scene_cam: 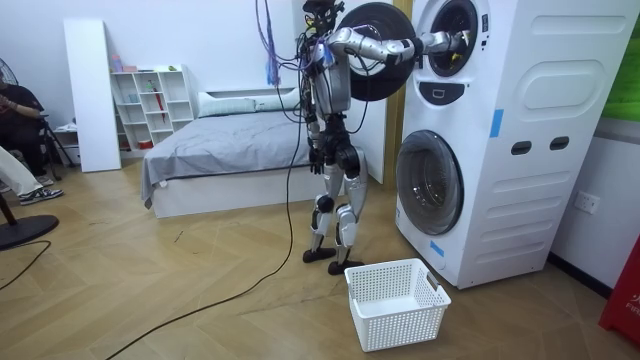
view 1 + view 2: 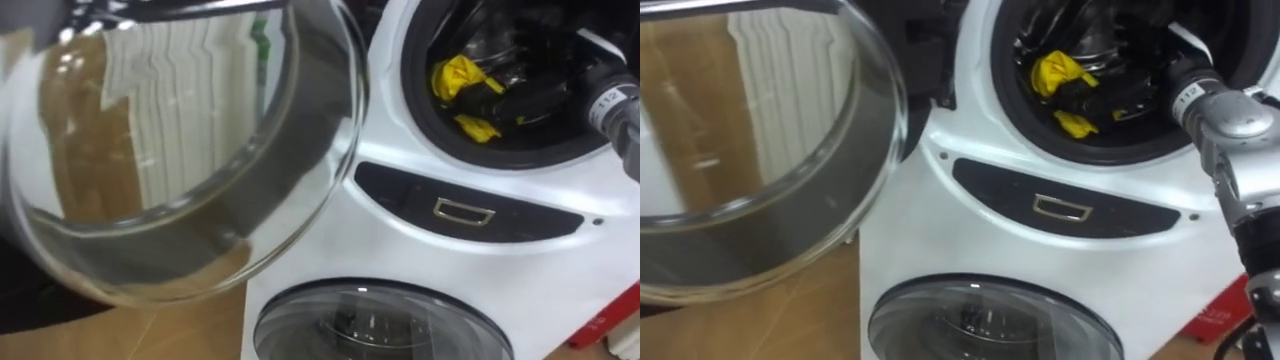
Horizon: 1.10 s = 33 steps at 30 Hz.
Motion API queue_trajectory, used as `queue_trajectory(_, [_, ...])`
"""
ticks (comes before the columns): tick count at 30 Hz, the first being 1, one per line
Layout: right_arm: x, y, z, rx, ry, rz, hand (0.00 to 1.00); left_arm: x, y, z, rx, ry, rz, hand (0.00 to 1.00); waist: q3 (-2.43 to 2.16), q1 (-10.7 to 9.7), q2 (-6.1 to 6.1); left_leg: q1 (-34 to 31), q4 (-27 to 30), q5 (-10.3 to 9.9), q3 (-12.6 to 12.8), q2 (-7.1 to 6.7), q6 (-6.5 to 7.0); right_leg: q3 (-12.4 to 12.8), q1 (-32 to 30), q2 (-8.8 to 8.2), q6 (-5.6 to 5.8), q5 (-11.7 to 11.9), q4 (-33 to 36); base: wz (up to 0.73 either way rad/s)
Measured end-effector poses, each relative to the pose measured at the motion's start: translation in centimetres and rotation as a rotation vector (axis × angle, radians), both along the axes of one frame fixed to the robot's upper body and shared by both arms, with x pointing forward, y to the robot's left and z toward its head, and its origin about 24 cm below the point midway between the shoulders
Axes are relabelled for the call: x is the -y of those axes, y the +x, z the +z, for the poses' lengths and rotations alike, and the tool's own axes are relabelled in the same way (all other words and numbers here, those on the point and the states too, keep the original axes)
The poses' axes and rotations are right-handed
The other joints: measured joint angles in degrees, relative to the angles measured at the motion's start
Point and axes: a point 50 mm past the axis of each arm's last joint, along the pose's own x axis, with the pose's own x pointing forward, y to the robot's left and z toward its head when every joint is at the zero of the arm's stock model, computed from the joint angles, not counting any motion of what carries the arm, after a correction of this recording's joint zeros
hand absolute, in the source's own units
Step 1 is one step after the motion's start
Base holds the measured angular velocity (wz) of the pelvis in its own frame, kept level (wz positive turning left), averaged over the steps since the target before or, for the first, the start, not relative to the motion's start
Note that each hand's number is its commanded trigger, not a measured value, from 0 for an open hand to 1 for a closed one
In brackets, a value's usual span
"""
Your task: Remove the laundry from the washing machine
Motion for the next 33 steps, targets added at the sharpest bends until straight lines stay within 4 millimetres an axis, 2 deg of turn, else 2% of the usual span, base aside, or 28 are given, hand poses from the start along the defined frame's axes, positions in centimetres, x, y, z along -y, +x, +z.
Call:
queue_trajectory(4, [0.3,-0.1,-0.4,-0.023,-0.028,-0.014,0.0,0.1,0.1,0.0,-0.004,-0.017,0.001,0.0,0.1,0.5,0.12,0.01,0.0,0.0,-0.49,0.02,0.0,-0.54,0.2,-0.06,0.0,0.0,-0.05,0.06])
queue_trajectory(7, [0.5,-0.1,-0.5,-0.03,-0.059,-0.017,0.0,0.1,0.4,0.0,0.004,-0.017,-0.002,0.0,0.55,0.73,0.3,0.07,0.03,0.01,-0.6,0.04,0.0,-0.7,0.3,-0.09,0.0,-0.01,-0.09,0.01])
queue_trajectory(10, [0.4,-0.1,-0.4,-0.023,-0.073,-0.011,0.0,0.0,0.6,0.0,0.011,-0.017,-0.005,0.0,0.8,0.73,0.14,0.07,0.01,0.01,-0.57,0.04,0.0,-0.66,0.32,-0.1,0.03,-0.08,-0.08,0.0])
queue_trajectory(20, [0.4,-0.1,-0.4,-0.03,-0.099,-0.003,0.0,0.1,0.8,0.0,0.012,-0.038,-0.008,0.0,0.88,0.89,-0.06,0.3,-0.09,0.01,-0.53,0.04,0.0,-0.7,0.49,-0.06,0.05,-0.12,-0.1,0.0])
queue_trajectory(23, [0.0,0.0,-0.4,-0.031,-0.118,0.012,0.0,0.1,0.9,0.0,0.012,-0.038,-0.009,0.0,1.02,1.9,0.15,0.48,-0.34,-0.01,0.03,0.05,-0.01,-0.6,0.4,0.04,0.06,-0.13,-0.1,-0.09])
queue_trajectory(24, [-0.2,0.1,-0.3,-0.028,-0.133,0.021,0.07,0.2,1.0,0.0,0.014,-0.039,-0.009,0.0,1.06,1.97,0.21,0.43,-0.4,-0.03,0.11,0.05,-0.04,-0.61,0.29,0.06,0.06,-0.13,-0.1,-0.09])
queue_trajectory(25, [-0.4,0.1,-0.1,-0.024,-0.154,0.027,0.22,0.2,1.1,0.0,0.016,-0.04,-0.01,0.0,1.11,1.99,0.28,0.37,-0.39,-0.05,0.11,0.05,-0.06,-0.61,0.23,0.07,0.06,-0.13,-0.1,-0.03])
queue_trajectory(26, [-0.4,0.1,-0.1,-0.023,-0.159,0.029,0.56,0.2,1.1,0.0,0.018,-0.04,-0.01,0.0,1.1,2.02,0.29,0.33,-0.36,-0.06,0.07,0.05,-0.07,-0.63,0.22,0.08,0.06,-0.13,-0.11,0.0])
queue_trajectory(27, [-0.5,0.1,-0.1,-0.026,-0.163,0.032,1.0,0.2,1.3,0.0,0.021,-0.039,-0.011,0.0,1.07,2.13,0.28,0.29,-0.29,-0.06,0.03,0.09,-0.08,-0.65,0.22,0.1,0.06,-0.13,-0.1,0.0])
queue_trajectory(33, [-0.9,0.1,-0.6,-0.069,-0.186,0.081,1.0,0.1,1.2,0.0,0.015,-0.037,-0.008,0.0,0.88,2.26,0.08,0.94,-0.3,-0.02,0.12,0.12,-0.13,-0.61,0.78,0.18,0.06,-0.13,-0.11,0.0])
